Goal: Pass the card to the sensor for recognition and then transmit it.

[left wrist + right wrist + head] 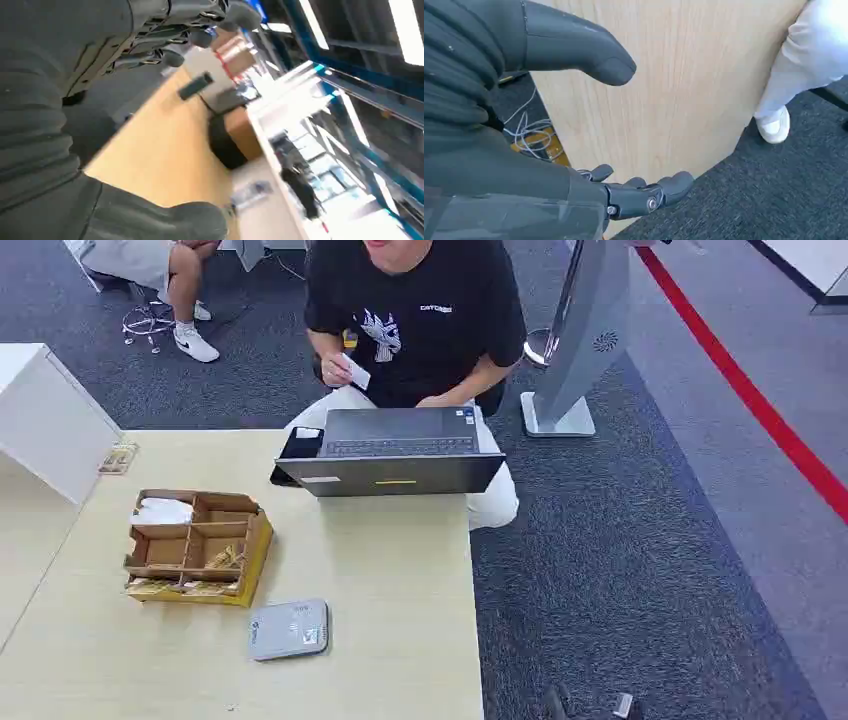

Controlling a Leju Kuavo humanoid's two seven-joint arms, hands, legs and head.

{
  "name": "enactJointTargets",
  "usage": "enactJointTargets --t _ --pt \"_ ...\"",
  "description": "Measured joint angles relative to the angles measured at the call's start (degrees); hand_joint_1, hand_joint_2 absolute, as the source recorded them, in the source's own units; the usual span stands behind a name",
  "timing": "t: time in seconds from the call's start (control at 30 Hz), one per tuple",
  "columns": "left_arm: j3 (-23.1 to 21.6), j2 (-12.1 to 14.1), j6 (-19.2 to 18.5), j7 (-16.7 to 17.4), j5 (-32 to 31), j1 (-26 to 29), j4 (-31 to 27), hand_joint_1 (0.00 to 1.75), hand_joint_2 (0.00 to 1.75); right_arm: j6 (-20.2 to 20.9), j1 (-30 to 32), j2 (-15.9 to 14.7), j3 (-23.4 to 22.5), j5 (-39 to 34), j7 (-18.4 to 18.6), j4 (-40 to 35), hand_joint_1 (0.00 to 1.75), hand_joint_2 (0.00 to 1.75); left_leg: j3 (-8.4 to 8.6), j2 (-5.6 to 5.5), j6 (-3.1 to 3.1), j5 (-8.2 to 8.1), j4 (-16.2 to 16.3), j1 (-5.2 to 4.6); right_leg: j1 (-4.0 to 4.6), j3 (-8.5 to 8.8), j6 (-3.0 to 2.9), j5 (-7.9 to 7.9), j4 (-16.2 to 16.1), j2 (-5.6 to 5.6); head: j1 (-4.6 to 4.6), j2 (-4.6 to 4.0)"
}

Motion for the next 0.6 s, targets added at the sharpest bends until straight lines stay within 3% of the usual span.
enactJointTargets --t 0.07,0.13,0.2,0.3,0.43,0.6 --pt "-4.3 0.2 -0.4 0.5 -11.0 0.2 -0.6 0.0 1.75 0.0 0.0 0.0 -0.1 0.0 0.0 0.0 0.0 1.75 0.01 -0.01 0.01 0.01 0.0 0.0 0.0 -0.13 0.0 0.0 0.0 -0.03 -0.02 0.0" --pt "-9.7 0.3 -4.3 5.3 -29.3 -0.6 -1.0 0.0 1.75 0.1 -0.3 0.0 -0.1 -0.1 0.1 0.0 0.0 1.75 -0.02 -0.05 0.04 0.04 0.0 0.0 0.0 -0.11 0.01 0.01 0.0 -0.11 0.0 0.0" --pt "-15.3 0.8 -4.9 10.2 -41.5 -1.5 -1.0 0.0 1.75 0.2 -0.7 0.0 -0.1 -0.1 0.1 0.0 0.0 1.75 0.0 0.03 0.01 0.06 0.0 0.01 0.01 -0.02 -0.05 0.11 0.0 -0.01 0.0 0.0" --pt "-20.9 1.6 -4.0 12.0 -45.6 -1.9 -1.0 0.0 1.75 0.3 -0.7 -0.1 -0.1 -0.1 0.1 0.0 0.0 1.75 0.03 0.22 0.01 0.07 0.0 0.01 0.01 -0.09 -0.09 0.18 0.0 0.21 -0.02 0.0" --pt "-28.0 6.0 -2.4 18.4 -56.8 -2.2 1.1 0.0 1.75 0.7 -0.8 -0.1 -0.2 0.0 0.1 0.0 0.0 1.75 0.0 0.18 0.01 0.06 0.0 0.01 0.01 -0.13 -0.1 0.15 0.0 0.18 -0.04 0.0" --pt "-34.4 10.0 0.3 20.8 -58.7 -3.4 4.4 0.0 1.75 0.8 -0.9 -0.2 -0.2 0.2 0.3 0.0 0.0 1.75 -0.03 0.2 0.01 0.06 0.0 0.02 0.02 -0.15 -0.09 0.14 0.0 0.2 -0.02 0.0"
